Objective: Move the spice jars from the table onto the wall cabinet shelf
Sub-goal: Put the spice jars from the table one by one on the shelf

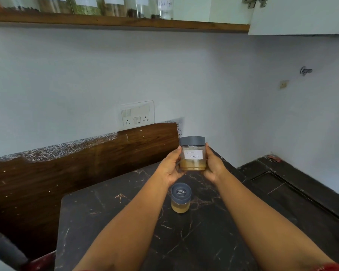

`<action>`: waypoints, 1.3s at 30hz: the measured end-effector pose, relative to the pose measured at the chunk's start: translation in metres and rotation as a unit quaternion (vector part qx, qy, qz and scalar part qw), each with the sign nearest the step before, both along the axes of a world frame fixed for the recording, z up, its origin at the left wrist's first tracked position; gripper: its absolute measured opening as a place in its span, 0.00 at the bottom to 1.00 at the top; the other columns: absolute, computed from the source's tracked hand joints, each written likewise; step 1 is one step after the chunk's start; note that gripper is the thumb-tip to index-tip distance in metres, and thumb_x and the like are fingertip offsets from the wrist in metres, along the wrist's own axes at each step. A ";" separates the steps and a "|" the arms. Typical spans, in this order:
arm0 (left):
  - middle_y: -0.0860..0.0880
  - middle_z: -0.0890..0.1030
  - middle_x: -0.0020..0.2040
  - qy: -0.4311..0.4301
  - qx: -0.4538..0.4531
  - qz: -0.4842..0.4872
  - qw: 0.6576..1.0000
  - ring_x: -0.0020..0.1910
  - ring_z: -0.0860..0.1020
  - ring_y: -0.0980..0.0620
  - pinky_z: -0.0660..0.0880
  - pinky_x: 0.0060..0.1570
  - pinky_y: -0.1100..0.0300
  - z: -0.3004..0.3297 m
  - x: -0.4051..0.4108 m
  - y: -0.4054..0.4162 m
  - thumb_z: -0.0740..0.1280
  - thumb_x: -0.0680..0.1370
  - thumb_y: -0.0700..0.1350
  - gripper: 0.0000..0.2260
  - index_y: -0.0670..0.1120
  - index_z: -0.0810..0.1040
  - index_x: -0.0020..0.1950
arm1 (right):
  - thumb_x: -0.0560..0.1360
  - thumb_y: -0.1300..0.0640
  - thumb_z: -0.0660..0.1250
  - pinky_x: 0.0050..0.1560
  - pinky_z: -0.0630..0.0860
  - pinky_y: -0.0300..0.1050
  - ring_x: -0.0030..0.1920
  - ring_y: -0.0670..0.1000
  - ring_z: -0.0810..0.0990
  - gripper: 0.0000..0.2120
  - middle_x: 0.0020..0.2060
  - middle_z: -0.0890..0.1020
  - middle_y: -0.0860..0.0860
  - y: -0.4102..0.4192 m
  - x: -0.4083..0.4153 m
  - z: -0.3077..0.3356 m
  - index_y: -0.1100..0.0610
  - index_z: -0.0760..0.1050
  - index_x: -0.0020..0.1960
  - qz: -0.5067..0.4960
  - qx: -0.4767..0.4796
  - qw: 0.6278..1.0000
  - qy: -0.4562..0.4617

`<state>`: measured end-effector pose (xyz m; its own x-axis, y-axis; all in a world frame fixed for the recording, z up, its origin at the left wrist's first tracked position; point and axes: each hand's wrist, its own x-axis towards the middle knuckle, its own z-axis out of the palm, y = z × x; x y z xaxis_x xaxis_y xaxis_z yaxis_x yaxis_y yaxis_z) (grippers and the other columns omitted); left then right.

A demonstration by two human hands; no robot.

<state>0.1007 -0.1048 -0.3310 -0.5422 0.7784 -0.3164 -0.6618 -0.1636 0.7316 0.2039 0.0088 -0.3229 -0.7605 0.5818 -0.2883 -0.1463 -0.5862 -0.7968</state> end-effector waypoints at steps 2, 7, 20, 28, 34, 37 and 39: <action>0.43 0.83 0.54 -0.003 0.001 0.002 1.000 0.56 0.81 0.44 0.82 0.47 0.51 0.005 0.002 0.000 0.69 0.77 0.50 0.16 0.45 0.77 0.63 | 0.80 0.41 0.57 0.63 0.75 0.60 0.60 0.58 0.80 0.24 0.58 0.82 0.57 0.002 -0.001 0.003 0.54 0.73 0.68 -0.002 0.013 1.000 -0.007; 0.39 0.79 0.62 0.083 -0.028 -0.031 0.996 0.61 0.78 0.43 0.73 0.65 0.45 0.058 -0.004 0.026 0.65 0.80 0.48 0.17 0.41 0.75 0.66 | 0.73 0.41 0.66 0.65 0.74 0.58 0.63 0.59 0.78 0.29 0.60 0.80 0.58 0.010 -0.004 0.040 0.56 0.71 0.68 0.073 0.154 0.985 -0.001; 0.45 0.74 0.67 0.475 -0.039 0.111 0.872 0.64 0.74 0.45 0.68 0.68 0.44 0.306 -0.033 0.097 0.54 0.82 0.59 0.21 0.49 0.69 0.69 | 0.59 0.70 0.79 0.65 0.74 0.58 0.60 0.56 0.78 0.43 0.59 0.79 0.56 0.092 -0.053 0.282 0.55 0.65 0.69 0.015 0.456 0.886 0.084; 0.45 0.71 0.69 0.627 -0.097 0.197 0.747 0.62 0.72 0.46 0.69 0.59 0.53 0.415 -0.070 0.122 0.54 0.83 0.56 0.20 0.48 0.68 0.71 | 0.57 0.50 0.82 0.51 0.80 0.46 0.56 0.52 0.79 0.46 0.56 0.79 0.51 0.139 -0.110 0.392 0.52 0.63 0.69 -0.051 0.563 0.815 0.127; 0.41 0.67 0.68 0.724 -0.485 0.293 0.393 0.67 0.65 0.41 0.63 0.65 0.47 0.381 -0.137 0.113 0.49 0.82 0.59 0.24 0.44 0.68 0.69 | 0.65 0.36 0.73 0.43 0.73 0.44 0.45 0.51 0.76 0.38 0.51 0.78 0.51 0.190 -0.176 0.374 0.56 0.60 0.62 -0.100 0.671 0.732 -0.061; 0.43 0.69 0.65 0.752 -0.476 0.323 0.320 0.63 0.67 0.44 0.65 0.61 0.50 0.365 -0.155 0.115 0.47 0.82 0.58 0.23 0.44 0.69 0.65 | 0.61 0.32 0.73 0.53 0.75 0.50 0.53 0.54 0.77 0.46 0.56 0.76 0.53 0.209 -0.203 0.387 0.57 0.59 0.66 -0.033 0.673 0.727 -0.134; 0.43 0.70 0.64 0.756 -0.480 0.322 0.306 0.62 0.68 0.44 0.66 0.60 0.50 0.366 -0.161 0.117 0.47 0.82 0.59 0.23 0.44 0.69 0.64 | 0.59 0.32 0.75 0.66 0.69 0.56 0.64 0.58 0.73 0.54 0.65 0.72 0.55 0.219 -0.218 0.398 0.57 0.56 0.73 0.021 0.661 0.731 -0.168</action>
